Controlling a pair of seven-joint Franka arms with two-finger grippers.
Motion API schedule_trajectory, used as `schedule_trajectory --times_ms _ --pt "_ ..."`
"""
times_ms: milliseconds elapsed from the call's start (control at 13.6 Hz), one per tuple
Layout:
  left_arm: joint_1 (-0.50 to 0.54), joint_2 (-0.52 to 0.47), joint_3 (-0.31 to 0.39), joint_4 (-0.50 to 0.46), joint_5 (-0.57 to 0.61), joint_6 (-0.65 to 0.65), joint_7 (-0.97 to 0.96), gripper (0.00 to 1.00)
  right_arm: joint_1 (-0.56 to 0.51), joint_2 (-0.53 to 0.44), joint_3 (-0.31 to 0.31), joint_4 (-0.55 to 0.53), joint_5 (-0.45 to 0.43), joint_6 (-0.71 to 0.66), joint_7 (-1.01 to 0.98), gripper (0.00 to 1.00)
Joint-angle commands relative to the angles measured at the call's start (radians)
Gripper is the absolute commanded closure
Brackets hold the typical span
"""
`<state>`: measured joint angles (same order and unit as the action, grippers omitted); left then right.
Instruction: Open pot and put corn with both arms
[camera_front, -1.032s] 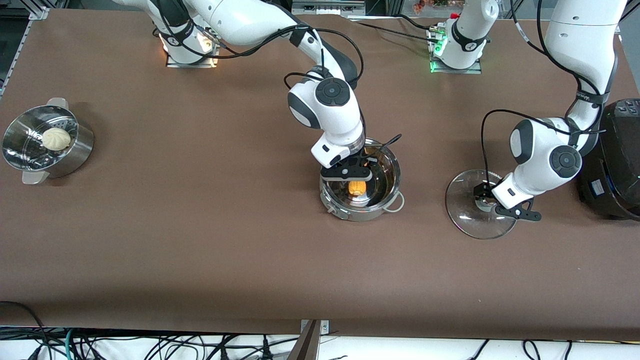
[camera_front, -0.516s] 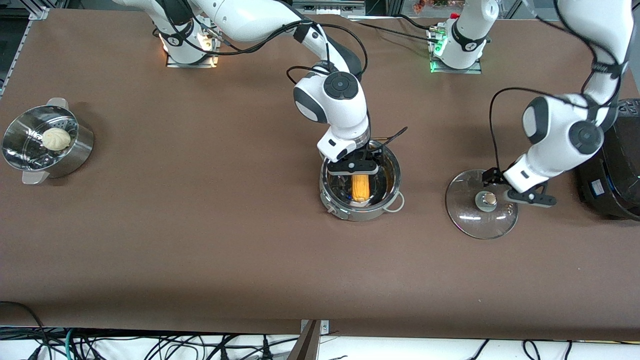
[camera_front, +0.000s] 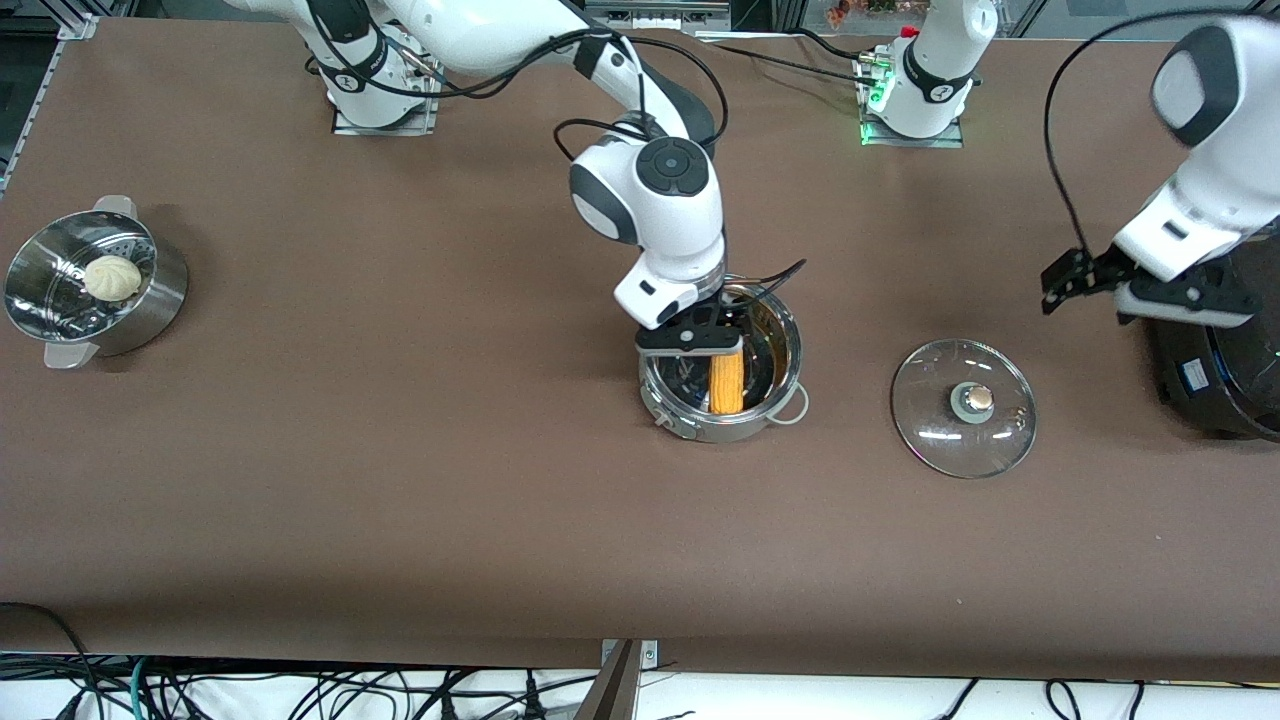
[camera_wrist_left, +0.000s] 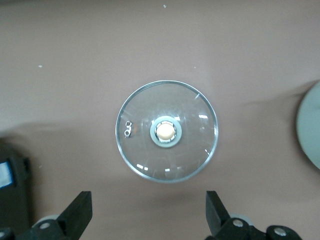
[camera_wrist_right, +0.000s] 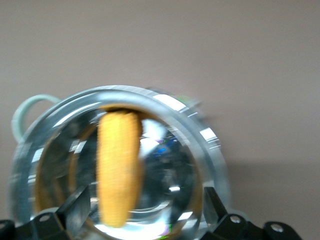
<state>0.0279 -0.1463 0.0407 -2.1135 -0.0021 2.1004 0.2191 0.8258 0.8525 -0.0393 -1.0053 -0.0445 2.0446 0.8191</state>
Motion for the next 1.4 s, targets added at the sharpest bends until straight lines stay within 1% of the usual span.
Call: schedule_trajectory --times_ms 0,74,147,295,369,516,664,811,885,959,1032,1106,1180,1253,1327 --pt "0.006 -0.016 -0.004 0.157 0.027 -0.217 0.019 0.0 -0.083 -0.09 -0.014 -0.015 0.009 -0.162 -0.164 0.0" --pt "0.006 -0.016 -0.004 0.206 0.027 -0.277 0.019 0.0 -0.13 -0.117 -0.014 -0.016 0.023 -0.205 -0.22 0.0" --pt "0.006 -0.016 -0.005 0.24 0.027 -0.322 0.019 0.0 -0.182 -0.147 -0.014 -0.024 0.058 -0.242 -0.323 0.0" --pt "0.004 -0.009 -0.01 0.315 0.027 -0.414 0.017 0.0 -0.317 -0.19 -0.016 -0.026 0.157 -0.317 -0.512 0.0" --pt "0.003 -0.006 -0.013 0.351 0.027 -0.457 0.014 0.0 -0.377 -0.207 -0.014 -0.024 0.19 -0.342 -0.538 0.0" --pt "0.001 0.007 -0.019 0.412 0.025 -0.516 -0.019 0.0 -0.466 -0.239 -0.016 -0.022 0.189 -0.388 -0.546 0.0" --pt "-0.005 0.034 -0.018 0.476 0.025 -0.584 -0.088 0.0 -0.554 -0.244 -0.019 -0.018 0.19 -0.435 -0.56 0.0" --pt "-0.016 0.039 -0.016 0.489 0.025 -0.605 -0.15 0.0 -0.64 -0.262 -0.021 -0.015 0.186 -0.515 -0.693 0.0" --pt "-0.019 0.039 -0.021 0.489 0.025 -0.608 -0.17 0.0 -0.687 -0.297 -0.021 -0.016 0.187 -0.532 -0.727 0.0" --pt "-0.019 0.039 -0.019 0.489 0.025 -0.611 -0.182 0.0 -0.718 -0.334 -0.033 -0.018 0.186 -0.531 -0.727 0.0" --pt "-0.016 0.039 -0.016 0.489 0.024 -0.609 -0.184 0.0 -0.731 -0.357 -0.06 -0.022 0.184 -0.521 -0.726 0.0" --pt "-0.016 0.039 -0.016 0.489 0.024 -0.609 -0.184 0.0 -0.74 -0.392 -0.086 -0.05 0.184 -0.517 -0.726 0.0" --pt "-0.016 0.039 -0.025 0.489 0.025 -0.609 -0.184 0.0 -0.754 -0.459 -0.093 -0.14 0.186 -0.5 -0.71 0.0" --pt "-0.016 0.039 -0.035 0.489 0.027 -0.611 -0.184 0.0 -0.786 -0.545 -0.093 -0.262 0.195 -0.435 -0.719 0.0" --pt "-0.016 0.039 -0.036 0.489 0.027 -0.611 -0.184 0.0 -0.792 -0.617 -0.093 -0.371 0.198 -0.358 -0.724 0.0"
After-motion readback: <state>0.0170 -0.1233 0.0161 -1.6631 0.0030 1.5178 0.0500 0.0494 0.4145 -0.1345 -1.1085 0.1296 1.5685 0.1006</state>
